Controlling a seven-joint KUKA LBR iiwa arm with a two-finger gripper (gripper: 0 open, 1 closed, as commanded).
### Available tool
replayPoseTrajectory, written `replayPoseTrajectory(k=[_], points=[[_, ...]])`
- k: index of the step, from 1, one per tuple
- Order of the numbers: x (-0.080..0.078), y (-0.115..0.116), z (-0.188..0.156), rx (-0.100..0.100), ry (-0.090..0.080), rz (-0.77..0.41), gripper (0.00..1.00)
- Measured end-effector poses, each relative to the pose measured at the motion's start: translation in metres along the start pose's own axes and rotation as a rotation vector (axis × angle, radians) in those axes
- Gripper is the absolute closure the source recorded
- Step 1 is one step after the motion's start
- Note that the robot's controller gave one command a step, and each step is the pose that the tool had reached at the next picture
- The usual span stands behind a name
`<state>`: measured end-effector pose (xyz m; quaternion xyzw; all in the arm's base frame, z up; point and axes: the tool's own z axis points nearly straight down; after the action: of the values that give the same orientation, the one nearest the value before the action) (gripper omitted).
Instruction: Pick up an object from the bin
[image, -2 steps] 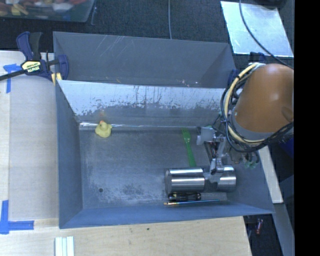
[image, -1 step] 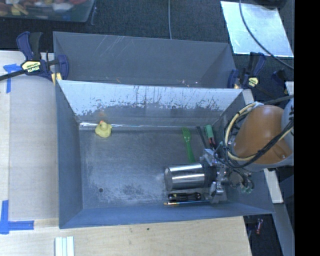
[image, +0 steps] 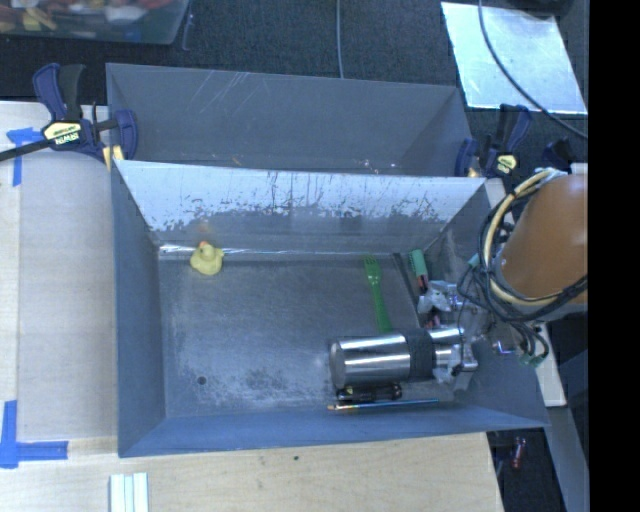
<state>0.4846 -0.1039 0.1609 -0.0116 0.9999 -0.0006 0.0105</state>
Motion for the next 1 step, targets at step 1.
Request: replayPoseTrajectory(k=[1], points=[[-0.0149,0.0059,0.061,-0.002,0.028,0.101,0.0]])
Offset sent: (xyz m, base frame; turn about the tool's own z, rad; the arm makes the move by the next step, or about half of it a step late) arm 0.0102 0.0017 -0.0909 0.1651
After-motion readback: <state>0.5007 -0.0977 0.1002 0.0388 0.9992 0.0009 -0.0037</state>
